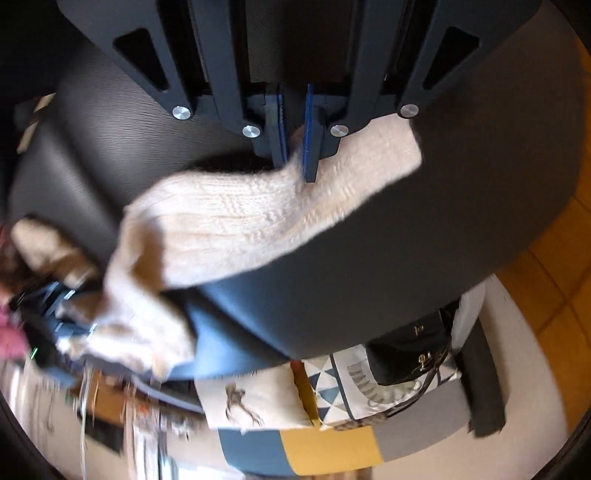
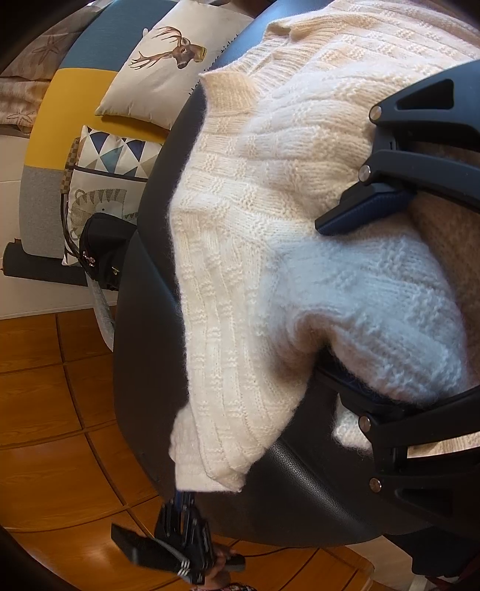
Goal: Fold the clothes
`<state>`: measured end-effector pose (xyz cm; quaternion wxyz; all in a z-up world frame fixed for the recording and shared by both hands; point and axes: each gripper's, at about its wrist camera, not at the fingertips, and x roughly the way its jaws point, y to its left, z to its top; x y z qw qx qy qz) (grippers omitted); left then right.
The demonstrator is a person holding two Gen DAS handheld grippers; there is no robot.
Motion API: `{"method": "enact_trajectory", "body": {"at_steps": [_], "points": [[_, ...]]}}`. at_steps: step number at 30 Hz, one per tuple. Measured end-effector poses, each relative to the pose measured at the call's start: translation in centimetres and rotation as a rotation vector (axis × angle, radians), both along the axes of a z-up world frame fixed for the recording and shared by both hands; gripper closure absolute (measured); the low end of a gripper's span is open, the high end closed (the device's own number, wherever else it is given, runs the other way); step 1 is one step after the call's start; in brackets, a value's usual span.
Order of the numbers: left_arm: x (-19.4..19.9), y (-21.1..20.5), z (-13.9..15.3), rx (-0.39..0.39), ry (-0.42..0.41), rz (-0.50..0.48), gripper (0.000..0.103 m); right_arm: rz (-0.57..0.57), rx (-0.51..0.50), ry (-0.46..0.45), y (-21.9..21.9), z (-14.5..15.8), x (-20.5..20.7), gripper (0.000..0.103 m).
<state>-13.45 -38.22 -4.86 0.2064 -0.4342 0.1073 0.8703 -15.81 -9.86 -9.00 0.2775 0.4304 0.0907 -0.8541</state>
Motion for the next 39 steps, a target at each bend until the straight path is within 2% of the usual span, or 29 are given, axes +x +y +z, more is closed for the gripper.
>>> {"method": "enact_trajectory", "body": {"at_steps": [1, 2, 6, 10, 11, 13, 15, 17, 18, 19, 22, 23, 25, 29, 30, 31, 32, 33, 34, 36, 37, 39], "points": [[0.5, -0.3, 0.7, 0.052, -0.025, 0.002, 0.095, 0.001, -0.002, -0.001, 0.0, 0.0, 0.0, 0.03], [1.4, -0.6, 1.8, 0.14, -0.066, 0.0, 0.096, 0.001, -0.004, -0.001, 0.1, 0.0, -0.1, 0.03], [4.5, -1.6, 5.9, 0.385, -0.11, -0.033, 0.096, 0.001, -0.009, -0.002, 0.1, 0.0, -0.2, 0.03], [4.6, -2.5, 7.6, 0.426, -0.107, 0.021, 0.095, 0.002, -0.01, -0.002, 0.3, 0.0, 0.0, 0.03], [4.2, -2.3, 6.8, 0.358, -0.128, 0.068, 0.095, 0.002, -0.01, -0.002, 0.3, 0.0, 0.0, 0.03], [3.9, -1.8, 5.0, 0.323, -0.166, 0.115, 0.095, 0.001, -0.005, -0.002, 0.2, 0.0, 0.0, 0.03], [4.2, -0.3, 3.4, 0.298, -0.192, 0.125, 0.085, 0.001, 0.0, 0.0, 0.1, 0.0, 0.0, 0.03], [5.8, 1.8, 2.9, 0.24, -0.156, 0.102, 0.062, 0.001, 0.001, 0.0, 0.0, 0.0, 0.0, 0.03], [6.6, 2.5, 2.9, 0.226, -0.131, 0.099, 0.056, 0.001, 0.0, 0.0, 0.0, 0.0, 0.0, 0.03], [7.4, 3.1, 2.9, 0.217, -0.109, 0.096, 0.044, 0.001, -0.002, -0.001, 0.1, 0.0, 0.0, 0.03], [9.9, 4.0, 3.6, 0.292, -0.04, 0.111, 0.023, 0.002, -0.003, -0.003, 0.0, -0.1, -0.2, 0.029], [10.1, 3.7, 3.6, 0.292, -0.021, 0.122, 0.02, 0.003, -0.002, -0.003, 0.0, -0.1, -0.2, 0.029], [10.5, 4.2, 3.5, 0.255, 0.016, 0.138, 0.02, 0.003, 0.0, -0.002, -0.1, -0.1, -0.2, 0.029], [9.0, 6.4, 0.2, -0.052, -0.002, 0.183, 0.02, 0.003, 0.008, 0.001, -0.3, -0.1, -0.3, 0.028], [8.5, 7.0, -0.7, -0.085, -0.021, 0.177, 0.02, 0.003, 0.008, 0.002, -0.3, -0.1, -0.3, 0.028], [8.1, 7.5, -1.6, -0.113, -0.042, 0.17, 0.024, 0.003, 0.009, 0.003, -0.4, -0.1, -0.2, 0.028], [7.7, 7.7, -2.0, -0.083, -0.075, 0.16, 0.055, 0.003, 0.01, 0.004, -0.4, -0.1, -0.2, 0.028], [7.3, 7.9, -2.4, -0.044, -0.109, 0.15, 0.076, 0.002, 0.012, 0.005, -0.4, -0.1, -0.2, 0.028], [7.0, 7.7, -2.0, 0.018, -0.131, 0.167, 0.086, 0.002, 0.014, 0.007, -0.4, -0.1, -0.2, 0.028], [6.5, 6.9, -0.2, 0.21, -0.182, 0.17, 0.09, 0.002, 0.016, 0.009, -0.5, -0.1, -0.3, 0.028], [6.5, 6.4, 0.9, 0.284, -0.179, 0.165, 0.09, 0.002, 0.016, 0.009, -0.5, -0.1, -0.3, 0.028], [6.3, 4.0, 3.9, 0.517, -0.164, 0.178, 0.09, 0.002, 0.016, 0.009, -0.5, -0.1, -0.2, 0.028]]}}
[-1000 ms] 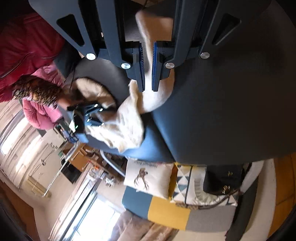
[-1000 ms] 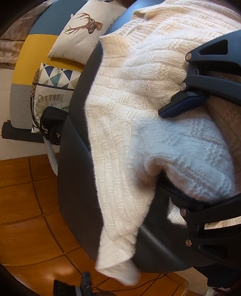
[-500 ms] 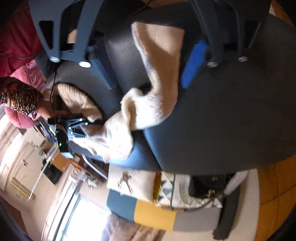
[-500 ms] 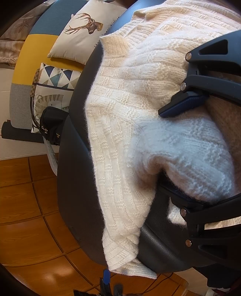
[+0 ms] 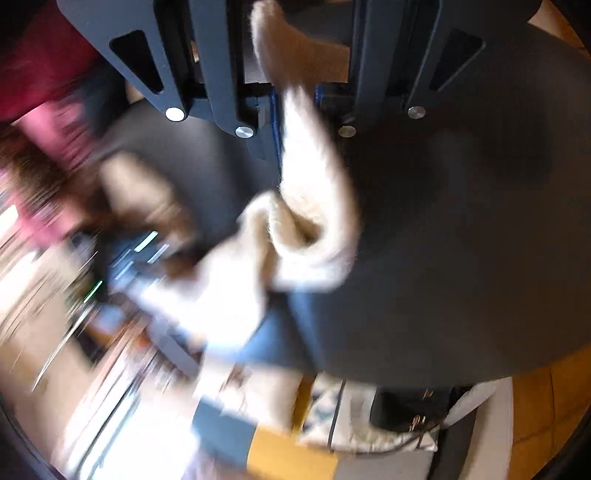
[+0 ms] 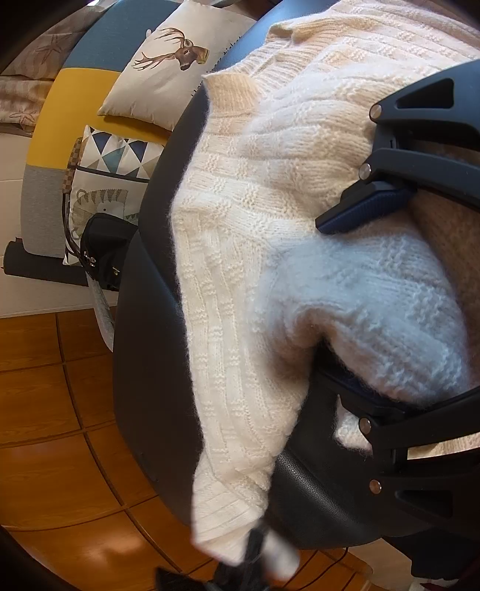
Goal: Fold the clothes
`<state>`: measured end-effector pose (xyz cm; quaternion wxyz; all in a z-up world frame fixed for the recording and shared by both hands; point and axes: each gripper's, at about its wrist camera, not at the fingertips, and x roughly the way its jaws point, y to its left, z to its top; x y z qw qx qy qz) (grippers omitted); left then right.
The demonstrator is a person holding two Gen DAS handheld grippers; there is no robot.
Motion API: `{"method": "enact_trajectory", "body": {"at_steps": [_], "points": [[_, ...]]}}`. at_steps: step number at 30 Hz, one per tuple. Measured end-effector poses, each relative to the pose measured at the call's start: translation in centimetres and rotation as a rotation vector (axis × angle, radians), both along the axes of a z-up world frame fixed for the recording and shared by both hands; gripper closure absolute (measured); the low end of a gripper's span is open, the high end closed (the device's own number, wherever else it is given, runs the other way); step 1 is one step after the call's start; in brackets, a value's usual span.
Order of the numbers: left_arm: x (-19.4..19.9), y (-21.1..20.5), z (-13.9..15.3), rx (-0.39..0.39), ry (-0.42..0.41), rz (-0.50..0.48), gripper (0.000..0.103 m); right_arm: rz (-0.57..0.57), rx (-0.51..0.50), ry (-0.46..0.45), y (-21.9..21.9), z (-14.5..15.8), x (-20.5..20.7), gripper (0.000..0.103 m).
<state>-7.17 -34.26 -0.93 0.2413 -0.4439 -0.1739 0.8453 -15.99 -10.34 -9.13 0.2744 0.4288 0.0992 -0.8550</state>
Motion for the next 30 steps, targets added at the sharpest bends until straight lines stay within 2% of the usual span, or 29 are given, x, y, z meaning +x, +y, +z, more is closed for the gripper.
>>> {"method": "enact_trajectory", "body": {"at_steps": [3, 5, 7, 9, 11, 13, 14, 16, 19, 20, 22, 23, 26, 28, 30], "points": [[-0.8, -5.3, 3.8, 0.26, 0.071, 0.115, 0.09, 0.0, 0.0, 0.0, -0.1, -0.1, 0.1, 0.028], [-1.7, -8.4, 5.0, 0.259, 0.108, 0.194, 0.092, 0.0, 0.002, 0.0, -0.1, -0.1, 0.1, 0.028], [-3.0, -10.9, 4.6, 0.238, 0.082, 0.269, 0.093, 0.0, 0.004, -0.001, -0.2, 0.0, 0.1, 0.028], [-4.6, -13.0, 2.5, 0.182, 0.019, 0.36, 0.093, 0.0, 0.005, -0.002, -0.3, 0.0, 0.0, 0.028], [-6.3, -14.7, -1.1, 0.105, -0.113, 0.446, 0.093, 0.0, 0.009, -0.001, -0.4, 0.0, -0.1, 0.028], [-6.9, -15.5, -3.7, 0.09, -0.203, 0.474, 0.093, 0.0, 0.012, -0.006, -0.4, 0.2, -0.2, 0.028], [-6.7, -15.7, -5.1, 0.058, -0.246, 0.498, 0.093, 0.001, 0.011, -0.012, -0.4, 0.4, -0.3, 0.029], [-5.8, -15.4, -6.0, -0.007, -0.259, 0.503, 0.092, 0.001, -0.002, -0.029, -0.2, 1.2, -0.6, 0.03], [-3.6, -16.8, -6.0, -0.062, -0.251, 0.609, 0.092, -0.023, -0.053, -0.011, 0.6, 3.0, -1.7, 0.03], [-2.4, -17.5, -5.4, -0.076, -0.227, 0.683, 0.09, -0.029, -0.061, 0.004, 0.8, 3.4, -2.2, 0.03], [-1.1, -17.5, -4.1, -0.129, -0.161, 0.746, 0.089, -0.038, -0.042, 0.041, 0.8, 3.9, -3.2, 0.03], [-0.6, -16.9, -2.9, -0.206, -0.105, 0.761, 0.088, -0.046, -0.032, 0.057, 0.8, 4.0, -3.8, 0.03], [-0.2, -15.0, -0.4, -0.373, 0.002, 0.798, 0.085, -0.091, -0.079, 0.051, 1.4, 4.2, -5.6, 0.03], [-0.1, -15.2, 0.4, -0.389, 0.037, 0.813, 0.085, -0.131, -0.134, -0.009, 2.2, 3.9, -7.2, 0.03], [-1.1, -13.0, 0.8, -0.345, 0.098, 0.708, 0.081, -0.183, -0.04, -0.028, 2.3, 2.8, -8.7, 0.03]]}}
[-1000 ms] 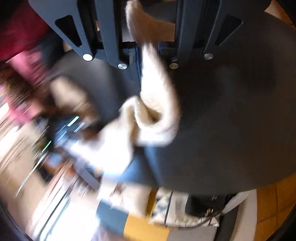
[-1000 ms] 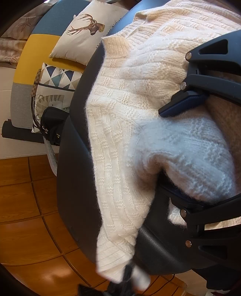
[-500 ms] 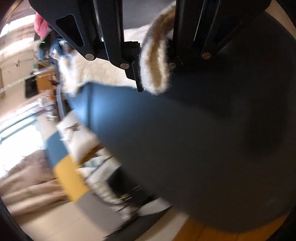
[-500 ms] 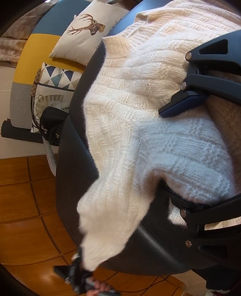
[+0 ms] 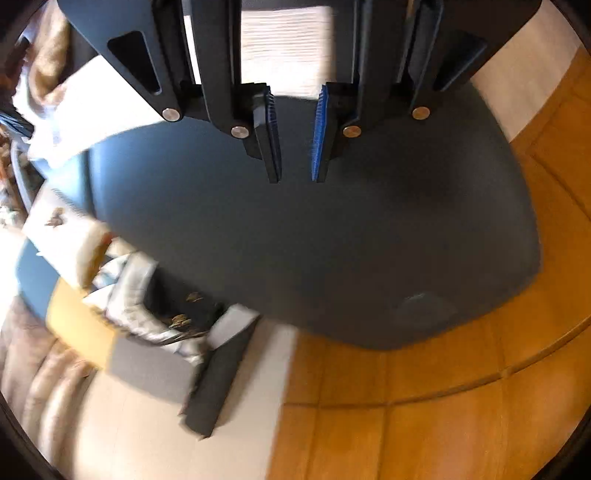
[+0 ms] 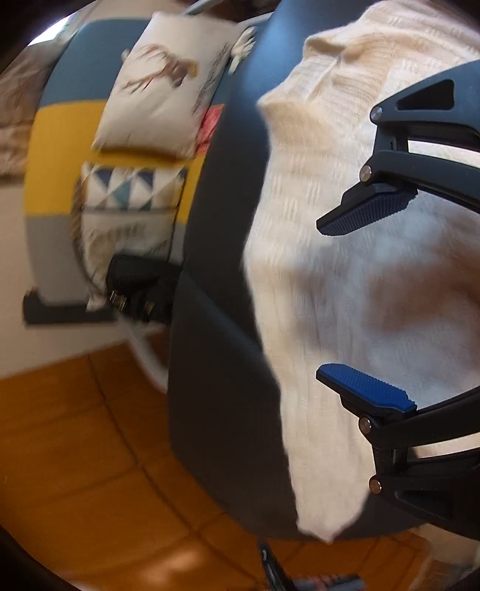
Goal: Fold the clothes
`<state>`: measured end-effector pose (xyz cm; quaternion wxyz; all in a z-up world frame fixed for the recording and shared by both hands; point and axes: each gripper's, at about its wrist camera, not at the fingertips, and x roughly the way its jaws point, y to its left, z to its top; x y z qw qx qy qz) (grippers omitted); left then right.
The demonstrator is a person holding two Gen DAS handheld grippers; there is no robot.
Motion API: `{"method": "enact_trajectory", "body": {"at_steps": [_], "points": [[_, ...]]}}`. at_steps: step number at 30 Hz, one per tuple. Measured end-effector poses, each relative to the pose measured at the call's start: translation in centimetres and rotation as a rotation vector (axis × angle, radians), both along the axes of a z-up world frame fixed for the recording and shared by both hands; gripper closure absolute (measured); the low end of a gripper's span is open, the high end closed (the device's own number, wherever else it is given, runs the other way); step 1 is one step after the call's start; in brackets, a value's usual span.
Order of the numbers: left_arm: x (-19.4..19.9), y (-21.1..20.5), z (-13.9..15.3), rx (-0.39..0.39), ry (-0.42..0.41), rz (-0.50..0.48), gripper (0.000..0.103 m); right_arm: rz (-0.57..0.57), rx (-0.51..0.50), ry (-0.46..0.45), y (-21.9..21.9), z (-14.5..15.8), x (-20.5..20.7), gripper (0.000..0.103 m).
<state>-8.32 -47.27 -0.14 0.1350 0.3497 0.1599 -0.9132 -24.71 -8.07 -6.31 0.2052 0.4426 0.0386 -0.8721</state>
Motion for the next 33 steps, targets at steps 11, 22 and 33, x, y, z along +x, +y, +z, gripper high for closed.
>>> {"method": "enact_trajectory", "body": {"at_steps": [11, 22, 33], "points": [[-7.8, 11.7, -7.9, -0.226, -0.24, -0.343, 0.059, -0.038, 0.163, -0.09, -2.5, -3.6, -5.3, 0.011], [-9.2, 4.6, -10.6, -0.135, -0.223, -0.086, 0.003, -0.005, 0.144, -0.051, -2.5, -4.9, -8.6, 0.004], [-6.1, 6.0, -7.7, -0.186, -0.118, -0.127, 0.004, -0.102, -0.189, 0.06, 14.6, 2.6, 6.5, 0.03]]}}
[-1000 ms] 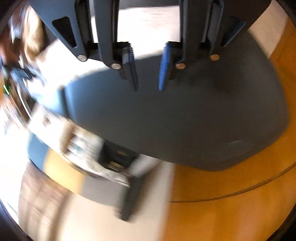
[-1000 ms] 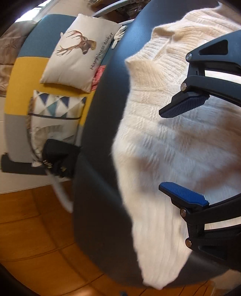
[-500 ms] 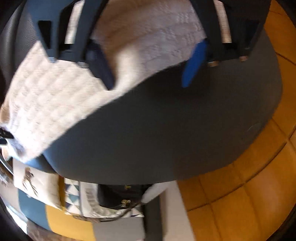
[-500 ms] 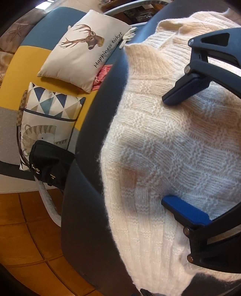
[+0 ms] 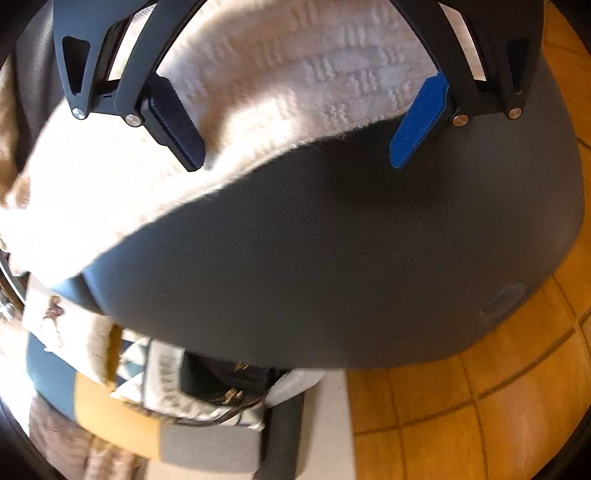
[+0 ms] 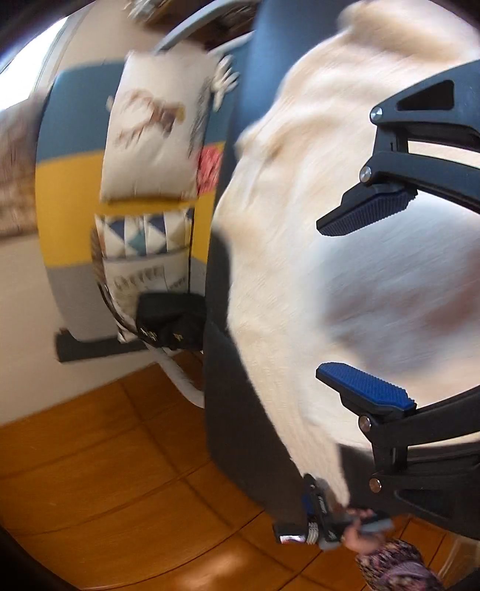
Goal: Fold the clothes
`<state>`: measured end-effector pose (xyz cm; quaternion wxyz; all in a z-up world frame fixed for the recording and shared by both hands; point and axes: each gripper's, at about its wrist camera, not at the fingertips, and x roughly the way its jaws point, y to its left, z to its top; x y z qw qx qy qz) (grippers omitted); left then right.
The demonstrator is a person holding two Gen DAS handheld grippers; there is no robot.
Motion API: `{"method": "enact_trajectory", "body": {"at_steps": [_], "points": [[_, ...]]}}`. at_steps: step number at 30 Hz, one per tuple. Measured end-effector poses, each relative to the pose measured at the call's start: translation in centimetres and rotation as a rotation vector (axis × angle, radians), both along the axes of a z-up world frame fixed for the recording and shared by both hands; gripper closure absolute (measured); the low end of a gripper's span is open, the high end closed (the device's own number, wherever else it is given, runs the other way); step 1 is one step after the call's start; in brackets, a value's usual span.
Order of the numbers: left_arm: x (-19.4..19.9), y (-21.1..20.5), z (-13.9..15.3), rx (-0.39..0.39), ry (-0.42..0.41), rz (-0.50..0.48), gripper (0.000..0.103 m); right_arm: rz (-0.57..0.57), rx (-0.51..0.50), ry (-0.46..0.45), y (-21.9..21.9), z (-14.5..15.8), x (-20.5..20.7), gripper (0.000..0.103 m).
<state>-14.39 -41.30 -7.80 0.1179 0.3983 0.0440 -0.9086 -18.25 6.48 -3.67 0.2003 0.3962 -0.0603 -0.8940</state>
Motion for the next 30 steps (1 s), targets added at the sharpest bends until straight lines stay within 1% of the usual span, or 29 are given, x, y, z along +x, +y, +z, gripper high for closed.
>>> {"method": "enact_trajectory", "body": {"at_steps": [1, 3, 4, 5, 6, 7, 10, 12, 14, 17, 19, 20, 21, 23, 24, 25, 26, 27, 28, 29, 30], "points": [[0.8, 0.8, 0.6, 0.014, 0.041, -0.029, 0.004, -0.027, 0.006, -0.005, 2.0, -0.1, 2.0, 0.03], [2.3, 3.3, 2.1, 0.069, 0.115, -0.136, 0.004, -0.066, 0.032, -0.023, 5.5, -0.6, 5.9, 0.03], [2.8, 4.5, 2.6, 0.086, 0.136, -0.185, 0.004, -0.079, 0.044, -0.042, 7.0, -1.2, 7.8, 0.03], [3.4, 6.4, 3.2, 0.099, 0.153, -0.261, 0.004, -0.085, 0.048, -0.065, 8.3, -1.8, 9.6, 0.03], [3.8, 7.8, 3.5, 0.107, 0.158, -0.316, 0.004, -0.085, 0.048, -0.087, 9.3, -2.4, 11.2, 0.03], [3.7, 9.4, 3.3, 0.119, 0.155, -0.367, 0.004, -0.08, 0.042, -0.107, 9.9, -3.0, 12.6, 0.03], [2.0, 14.4, 2.6, 0.136, 0.065, -0.511, 0.004, -0.043, 0.02, -0.156, 10.7, -4.5, 15.9, 0.03], [0.6, 17.3, 1.4, 0.11, -0.015, -0.583, 0.004, -0.011, 0.006, -0.171, 10.4, -5.4, 17.6, 0.03], [0.9, 19.0, 0.3, 0.093, -0.062, -0.62, 0.004, 0.002, 0.012, -0.16, 9.4, -5.8, 18.5, 0.03], [-2.4, 22.4, -1.3, 0.072, -0.114, -0.642, 0.004, -0.008, 0.006, -0.129, 8.2, -6.2, 18.4, 0.03], [-1.9, 23.4, -1.1, 0.089, -0.12, -0.654, 0.004, -0.007, -0.016, -0.134, 7.6, -6.7, 17.9, 0.03], [-2.2, 24.3, -0.9, 0.11, -0.118, -0.669, 0.004, -0.006, -0.022, -0.142, 7.2, -7.1, 17.5, 0.03], [-2.1, 24.7, -0.9, 0.121, -0.115, -0.678, 0.004, -0.01, -0.02, -0.14, 6.7, -7.4, 17.1, 0.028], [-2.1, 25.7, -1.2, 0.14, -0.113, -0.684, 0.004, -0.024, -0.013, -0.11, 5.9, -7.6, 16.6, 0.028], [-1.9, 26.0, -1.3, 0.16, -0.124, -0.675, 0.004, -0.028, -0.016, -0.104, 5.6, -7.7, 16.2, 0.03], [-1.7, 26.2, -1.4, 0.181, -0.136, -0.666, 0.004, -0.031, -0.025, -0.102, 5.5, -7.7, 16.0, 0.038], [-1.9, 26.5, -1.2, 0.199, -0.133, -0.647, 0.008, -0.025, -0.048, -0.107, 5.4, -7.7, 15.7, 0.07], [-2.4, 26.6, -1.1, 0.242, -0.136, -0.64, 0.015, -0.016, -0.088, -0.126, 5.6, -7.7, 15.2, 0.087], [-2.7, 26.3, -0.7, 0.319, -0.147, -0.63, 0.042, -0.018, -0.127, -0.147, 5.9, -7.7, 14.7, 0.095], [-3.0, 25.8, -0.2, 0.393, -0.174, -0.614, 0.08, -0.018, -0.17, -0.163, 6.2, -7.5, 14.3, 0.096], [-3.4, 25.3, 0.0, 0.451, -0.196, -0.591, 0.083, -0.015, -0.222, -0.166, 6.7, -7.0, 13.9, 0.096]]}}
